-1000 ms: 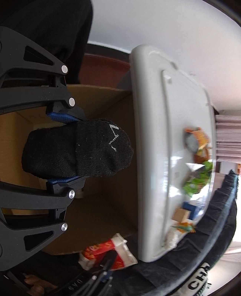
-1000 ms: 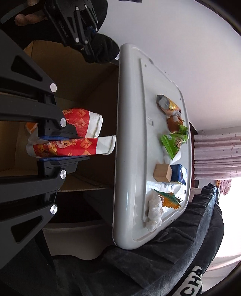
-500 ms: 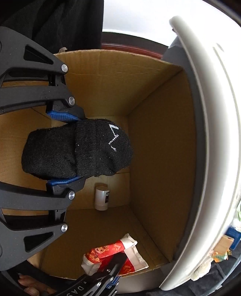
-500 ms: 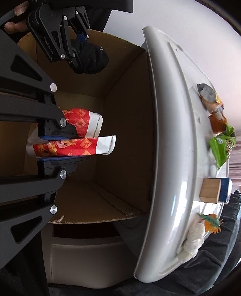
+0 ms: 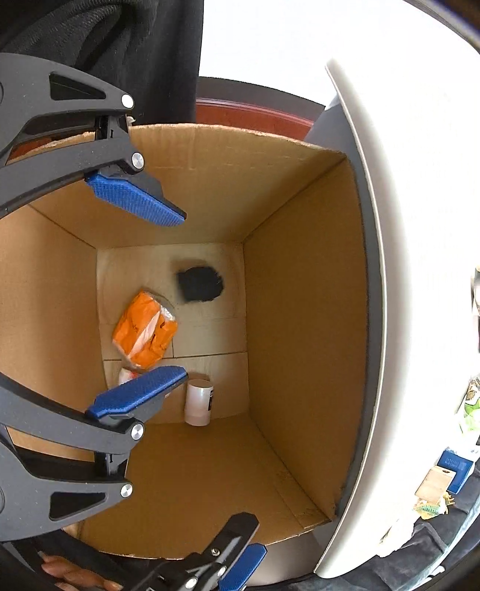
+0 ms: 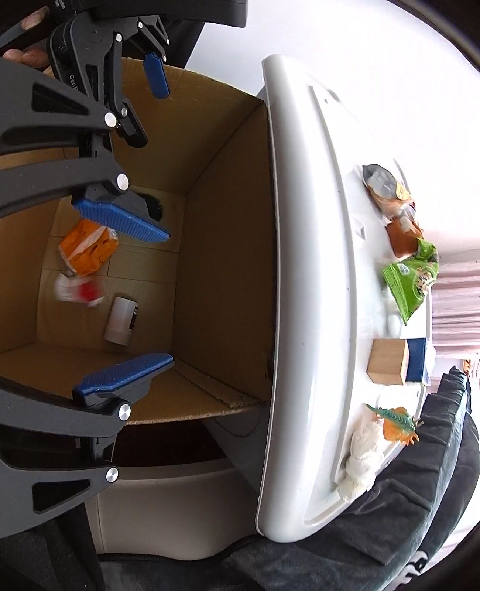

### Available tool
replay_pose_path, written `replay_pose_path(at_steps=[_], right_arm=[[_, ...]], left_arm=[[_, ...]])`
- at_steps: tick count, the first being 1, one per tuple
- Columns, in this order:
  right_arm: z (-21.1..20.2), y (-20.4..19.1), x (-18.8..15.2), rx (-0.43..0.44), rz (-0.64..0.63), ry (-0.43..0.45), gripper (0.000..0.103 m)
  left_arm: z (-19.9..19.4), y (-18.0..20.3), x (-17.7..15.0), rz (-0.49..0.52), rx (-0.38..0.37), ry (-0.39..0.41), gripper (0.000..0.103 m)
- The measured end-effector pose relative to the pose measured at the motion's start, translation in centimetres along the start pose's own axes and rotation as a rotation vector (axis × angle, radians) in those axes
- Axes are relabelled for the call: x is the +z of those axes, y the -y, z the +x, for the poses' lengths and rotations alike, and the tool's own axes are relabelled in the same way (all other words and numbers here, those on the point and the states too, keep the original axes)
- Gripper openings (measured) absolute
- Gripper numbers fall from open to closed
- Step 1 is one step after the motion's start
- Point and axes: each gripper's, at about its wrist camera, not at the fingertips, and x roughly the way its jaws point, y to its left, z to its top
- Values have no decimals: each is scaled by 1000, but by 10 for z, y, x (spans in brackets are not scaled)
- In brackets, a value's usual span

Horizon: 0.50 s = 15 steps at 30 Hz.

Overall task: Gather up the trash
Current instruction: 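Drop the black sock and red wrapper into the box with both grippers, then grasp the crumpled white tissue with the right gripper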

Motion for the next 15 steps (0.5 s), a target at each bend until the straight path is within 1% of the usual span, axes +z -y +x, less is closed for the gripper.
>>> replay_pose_path(at_steps=[5, 10, 13, 15], right_arm=[[-6, 2, -1, -2, 20, 13, 62], [-16, 9, 5, -13, 31, 41, 62], [-25, 22, 17, -22, 43, 67, 62], [-30, 35, 30, -57, 52, 91, 62]], left_arm=[[-2, 0, -3, -11, -7, 25, 76], [-16, 0, 3, -4, -25, 63, 76], [-39, -2, 11, 5, -71, 123, 76], [-57, -4, 21, 13, -88, 173, 76]])
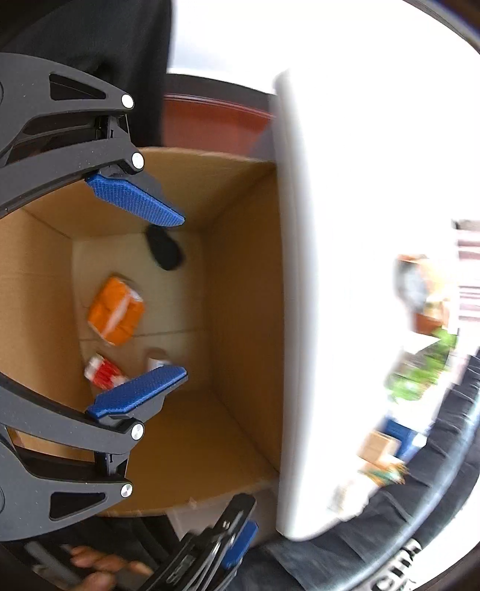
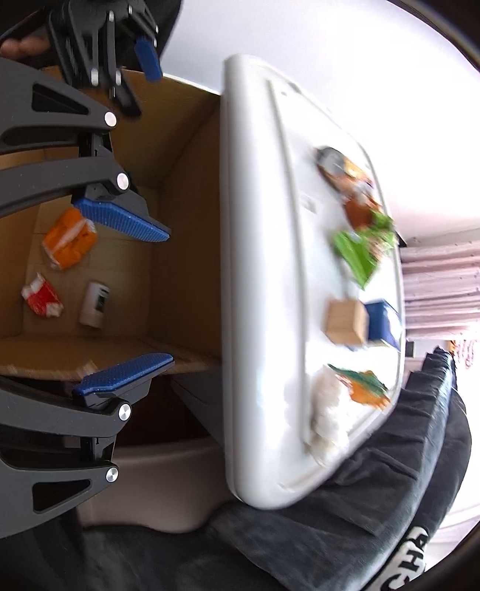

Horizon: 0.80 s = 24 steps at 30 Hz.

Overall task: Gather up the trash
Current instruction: 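Grasp the crumpled white tissue with the right gripper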

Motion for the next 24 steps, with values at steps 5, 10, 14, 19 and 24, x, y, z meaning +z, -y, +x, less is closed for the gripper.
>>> replay_pose_path(at_steps=[5, 10, 14, 19, 24], right_arm=[[4, 51, 54, -40, 139, 39, 66], [20, 98, 93, -9, 352, 28, 66], [40, 113, 112, -21, 447, 3, 66], [65, 124, 130, -27, 545, -22, 66], [93, 118, 148, -125, 512, -63, 59]], left_arm=[[-23, 3, 40, 3, 11, 120, 76], [-17, 2, 60, -39, 9, 149, 76], [-6, 1, 58, -41, 19, 133, 77], [-2, 2, 55, -32, 14, 132, 77], [-3, 4, 53, -14, 18, 149, 77]])
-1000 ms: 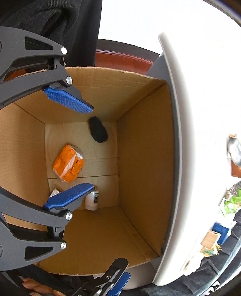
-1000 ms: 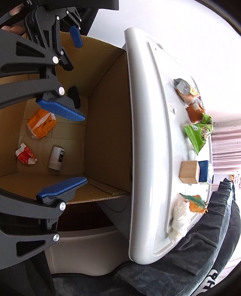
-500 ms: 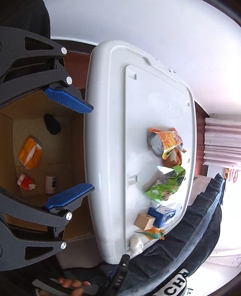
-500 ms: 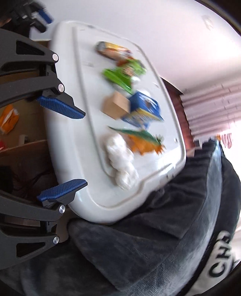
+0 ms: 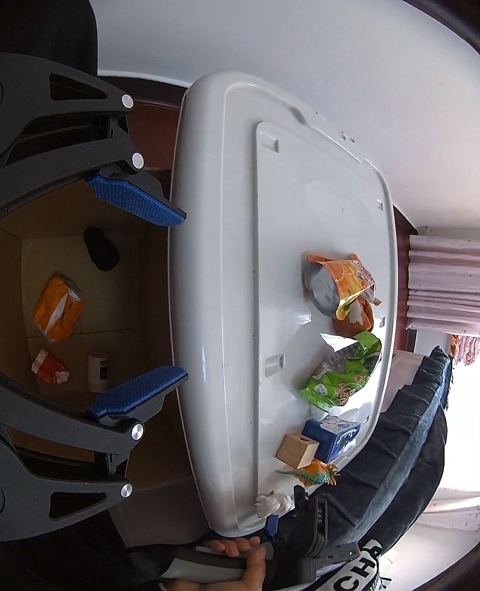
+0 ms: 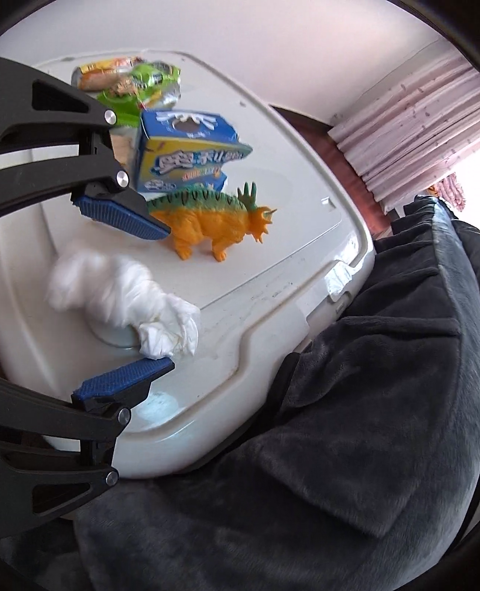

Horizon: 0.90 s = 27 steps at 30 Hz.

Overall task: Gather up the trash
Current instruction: 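Grasp the crumpled white tissue with the right gripper, then grasp the orange juice pouch with the left gripper while the right gripper holds the tissue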

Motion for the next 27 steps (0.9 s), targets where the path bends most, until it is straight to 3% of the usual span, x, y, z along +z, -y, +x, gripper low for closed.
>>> replay_pose_path(at_steps=[4, 11, 16, 20, 23, 27], right_arm=[[3, -11, -10, -96, -117, 42, 44], [-9, -12, -31, -107, -222, 109, 33], [-32, -4, -46, 5, -231, 123, 32], [-70, -18, -78, 112, -321, 151, 32], [-85, -37, -109, 138, -440, 181, 33], [-82, -57, -135, 148, -563, 198, 33]], left_arm=[[3, 0, -2, -1, -6, -7, 77], [9, -1, -2, -23, -18, -25, 77], [7, -3, 5, -37, -11, -3, 77], [11, -3, 25, -57, -15, 6, 76], [18, -1, 54, -82, -44, 20, 76], [34, 1, 96, -83, -21, 47, 76]])
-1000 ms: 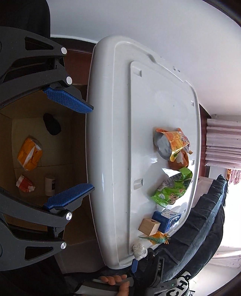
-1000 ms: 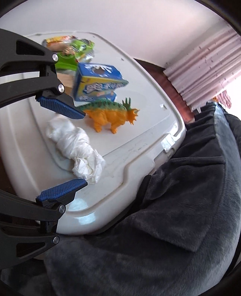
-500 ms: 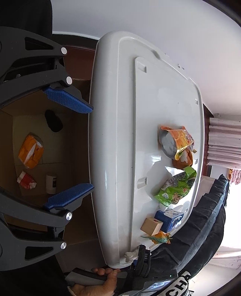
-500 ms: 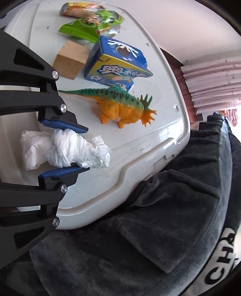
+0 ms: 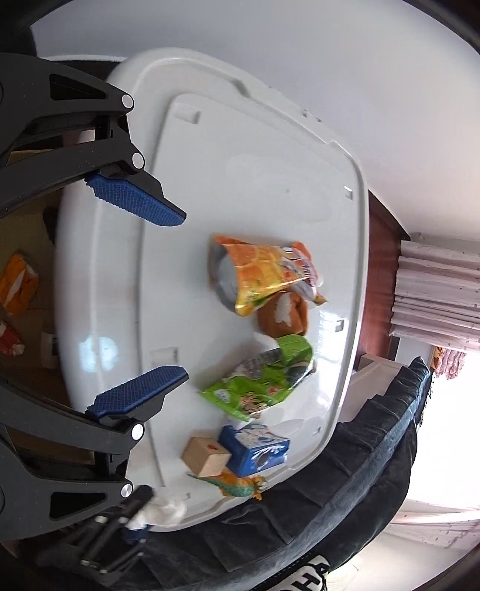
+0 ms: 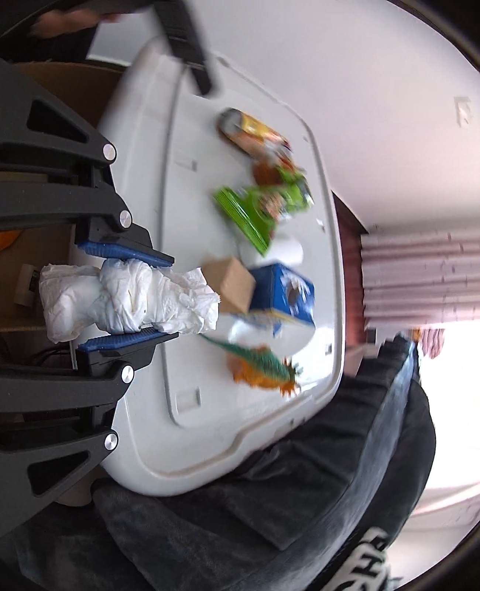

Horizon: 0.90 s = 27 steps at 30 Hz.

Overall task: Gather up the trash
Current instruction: 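Grasp the orange juice pouch with the left gripper while the right gripper holds the tissue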

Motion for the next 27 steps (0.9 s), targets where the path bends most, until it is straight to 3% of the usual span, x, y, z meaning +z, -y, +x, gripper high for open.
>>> replay_pose_path(at_steps=[6, 12, 19, 20, 21, 22, 27], right_arm=[[10, -1, -1, 35, -2, -6, 33], [18, 8, 3, 55, 43, -28, 33], [21, 3, 5, 71, 49, -35, 33], [21, 2, 4, 72, 46, -35, 33], [21, 2, 4, 74, 45, -38, 33], [23, 2, 4, 75, 48, -43, 33], [24, 2, 3, 69, 53, -46, 33]], left_arm=[[46, -5, 41, -14, 36, -43, 76], [86, -10, 51, -3, 97, -84, 77], [114, -19, 58, -25, 105, -90, 76], [116, -16, 59, -13, 122, -79, 72], [116, -13, 58, 8, 153, -69, 56], [117, -10, 57, 32, 185, -56, 49], [108, -15, 51, 3, 159, -32, 44]])
